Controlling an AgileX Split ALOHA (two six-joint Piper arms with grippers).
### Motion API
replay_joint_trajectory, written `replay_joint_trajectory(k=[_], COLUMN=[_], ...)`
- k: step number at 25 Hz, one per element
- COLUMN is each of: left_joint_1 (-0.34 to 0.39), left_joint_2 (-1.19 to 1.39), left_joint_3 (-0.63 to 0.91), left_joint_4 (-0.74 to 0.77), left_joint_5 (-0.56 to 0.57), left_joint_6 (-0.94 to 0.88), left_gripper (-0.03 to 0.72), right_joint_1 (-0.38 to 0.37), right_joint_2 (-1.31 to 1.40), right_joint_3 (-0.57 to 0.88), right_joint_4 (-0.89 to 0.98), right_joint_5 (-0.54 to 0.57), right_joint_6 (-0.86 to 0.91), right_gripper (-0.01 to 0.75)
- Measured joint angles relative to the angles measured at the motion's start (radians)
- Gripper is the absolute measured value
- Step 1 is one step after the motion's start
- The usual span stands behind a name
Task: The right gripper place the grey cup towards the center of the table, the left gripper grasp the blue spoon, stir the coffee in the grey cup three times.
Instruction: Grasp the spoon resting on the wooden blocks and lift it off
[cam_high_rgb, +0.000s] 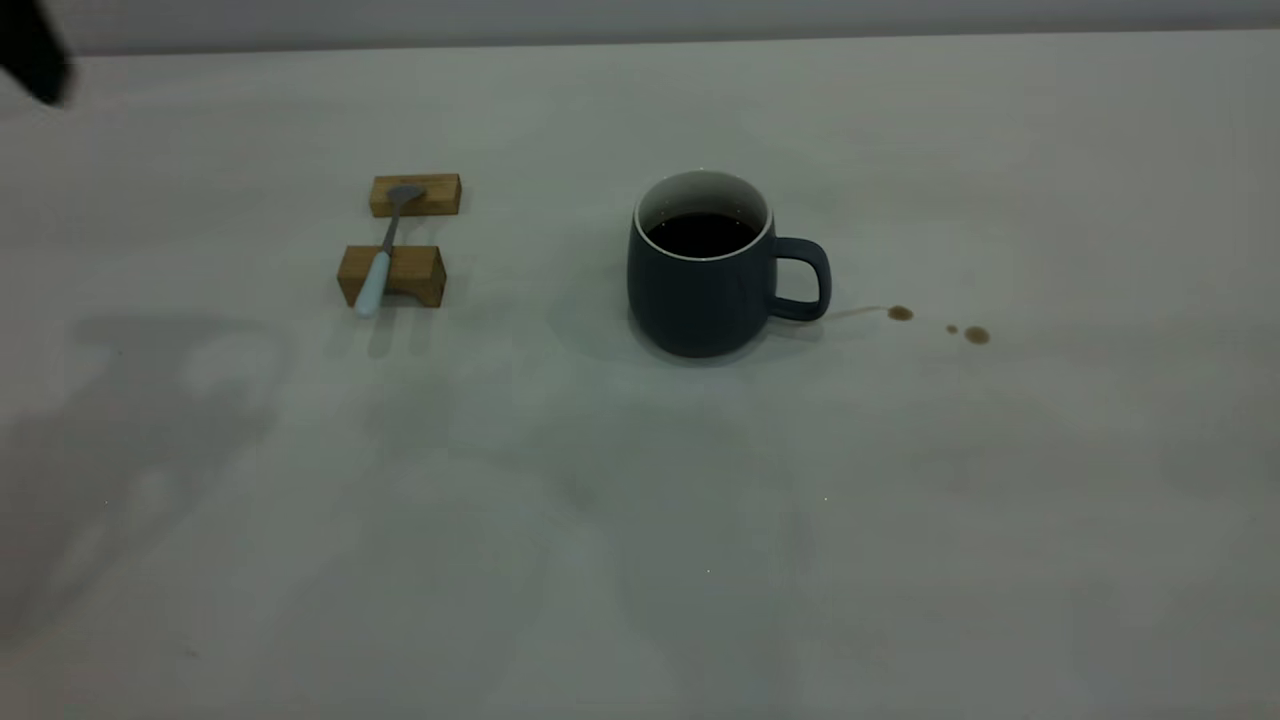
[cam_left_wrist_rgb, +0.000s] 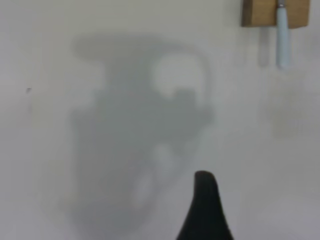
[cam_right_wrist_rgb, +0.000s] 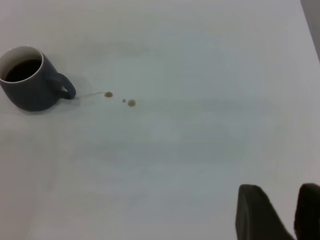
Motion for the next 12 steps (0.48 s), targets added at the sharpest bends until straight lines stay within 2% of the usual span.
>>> replay_joint_trajectory(k=[12], left_joint_1=[0.001], left_joint_2=[0.019], left_joint_3=[-0.009], left_joint_4=[0.001], left_joint_5=[0.003], left_joint_6=[0.000], left_gripper=[0.663], right_joint_1=[0.000], right_joint_2=[0.000], right_joint_3=[0.000], right_joint_4=[0.000], right_joint_5=[0.000], right_joint_6=[0.000], right_gripper=[0.238])
